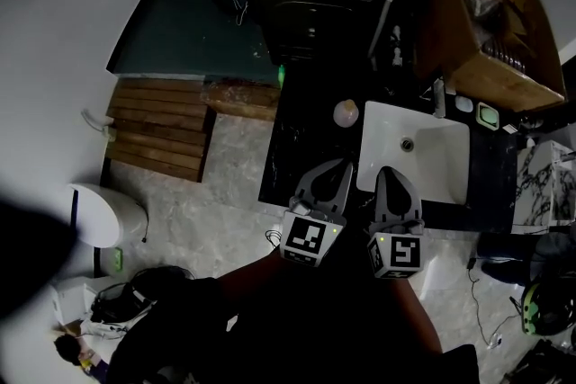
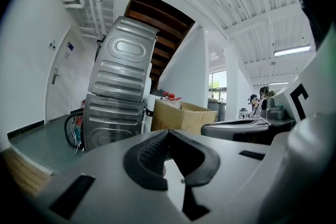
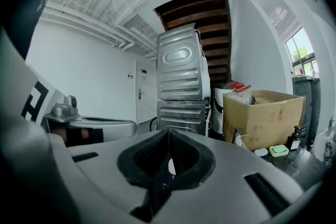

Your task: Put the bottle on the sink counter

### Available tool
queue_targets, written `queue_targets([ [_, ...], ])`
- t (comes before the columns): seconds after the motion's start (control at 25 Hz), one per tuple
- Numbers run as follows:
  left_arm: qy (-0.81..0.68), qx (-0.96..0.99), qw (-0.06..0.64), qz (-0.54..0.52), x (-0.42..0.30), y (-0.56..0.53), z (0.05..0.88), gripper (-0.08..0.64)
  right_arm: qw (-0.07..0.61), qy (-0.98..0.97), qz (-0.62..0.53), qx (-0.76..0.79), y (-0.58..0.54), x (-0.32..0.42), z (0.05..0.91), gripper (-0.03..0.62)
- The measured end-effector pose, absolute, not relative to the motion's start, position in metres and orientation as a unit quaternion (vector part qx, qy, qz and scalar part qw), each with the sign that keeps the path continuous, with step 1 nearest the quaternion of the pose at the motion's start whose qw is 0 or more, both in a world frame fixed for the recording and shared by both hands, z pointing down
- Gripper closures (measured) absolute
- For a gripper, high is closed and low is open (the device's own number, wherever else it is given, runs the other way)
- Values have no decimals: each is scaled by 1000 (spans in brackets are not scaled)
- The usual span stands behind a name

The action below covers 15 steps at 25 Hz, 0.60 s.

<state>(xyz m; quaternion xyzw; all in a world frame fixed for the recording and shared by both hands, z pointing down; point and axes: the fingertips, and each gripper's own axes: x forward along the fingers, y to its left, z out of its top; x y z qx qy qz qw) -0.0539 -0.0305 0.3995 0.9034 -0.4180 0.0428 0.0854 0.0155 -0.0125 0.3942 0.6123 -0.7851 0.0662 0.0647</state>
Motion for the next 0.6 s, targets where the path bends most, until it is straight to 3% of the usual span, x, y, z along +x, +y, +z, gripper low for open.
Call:
queue_targets([
  [0.6, -413, 906, 92, 29, -22, -33, 394, 545, 57, -789, 77, 606, -18, 33, 395, 554],
])
